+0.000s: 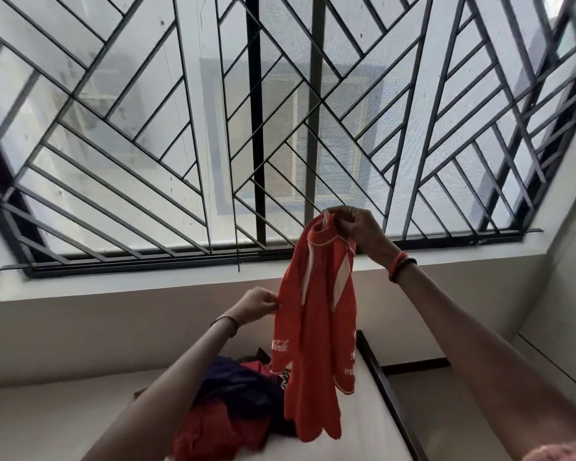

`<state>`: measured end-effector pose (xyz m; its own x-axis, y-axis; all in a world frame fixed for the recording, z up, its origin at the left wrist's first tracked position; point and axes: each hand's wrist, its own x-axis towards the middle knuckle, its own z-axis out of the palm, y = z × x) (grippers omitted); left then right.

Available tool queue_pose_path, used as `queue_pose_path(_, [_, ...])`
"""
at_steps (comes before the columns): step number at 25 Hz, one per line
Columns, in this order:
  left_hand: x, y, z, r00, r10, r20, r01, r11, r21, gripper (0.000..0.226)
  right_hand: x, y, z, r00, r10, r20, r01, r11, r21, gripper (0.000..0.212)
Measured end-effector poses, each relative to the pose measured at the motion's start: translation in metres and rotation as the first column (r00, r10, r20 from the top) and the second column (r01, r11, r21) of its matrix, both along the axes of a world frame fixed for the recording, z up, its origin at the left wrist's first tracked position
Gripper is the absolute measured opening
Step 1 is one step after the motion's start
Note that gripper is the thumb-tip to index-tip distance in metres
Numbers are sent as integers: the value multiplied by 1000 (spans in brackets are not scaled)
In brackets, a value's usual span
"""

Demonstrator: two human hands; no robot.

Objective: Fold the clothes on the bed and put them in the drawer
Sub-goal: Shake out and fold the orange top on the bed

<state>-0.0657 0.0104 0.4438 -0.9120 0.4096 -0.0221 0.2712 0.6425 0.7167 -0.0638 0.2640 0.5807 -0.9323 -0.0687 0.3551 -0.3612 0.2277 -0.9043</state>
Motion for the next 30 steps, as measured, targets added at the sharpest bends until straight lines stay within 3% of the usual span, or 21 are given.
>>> queue_pose_path(2, [-1,1,1,995,87,-41,-86,996,28,21,-4,5,1,999,-34,-27,34,999,-2,22])
queue_pose_path(5, [-7,-2,27,934,348,-81,-341,936,90,27,-8,13,-1,995,-88,-53,89,996,9,28])
queue_pose_path(8, [-18,-4,61,847,517,-124,-454,824,340,22,-5,15,-9,986,-147,-72,153,985,83,19])
queue_pose_path(9, [-17,0,73,855,502,-131,-416,813,407,21,-4,14,-12,983,-162,-82,171,979,111,16])
queue_pose_path(11, [-11,12,94,940,318,-123,-227,853,470,28,-6,9,-20,974,-192,-118,211,961,181,16])
queue_pose_path(14, [-11,32,106,996,-14,-86,40,949,313,62,-4,-5,-23,979,-148,-138,180,948,261,11])
queue_pose_path(16, [-14,43,102,987,-108,-122,132,969,210,51,0,-15,-23,980,-142,-137,172,954,245,11])
queue_pose_path(19, [-11,54,103,968,-28,-248,66,987,146,12,4,-18,-19,991,-88,-98,99,988,117,14])
queue_pose_path(23, [-6,56,111,938,16,-345,33,990,136,17,16,-9,-21,999,7,-53,-9,1000,-26,14])
queue_pose_path(25, [-3,53,114,941,-14,-338,72,984,160,3,22,0,-23,996,91,-16,-92,994,-51,28])
queue_pose_path(27, [-1,49,116,944,-3,-331,76,975,208,14,25,11,-31,983,163,81,-159,986,-55,46])
queue_pose_path(29, [-2,44,119,943,38,-332,49,967,251,27,29,17,-50,990,41,135,-38,999,-23,48])
queue_pose_path(30, [-2,42,122,944,55,-325,37,962,269,23,30,19,-64,988,-73,139,78,996,-32,42])
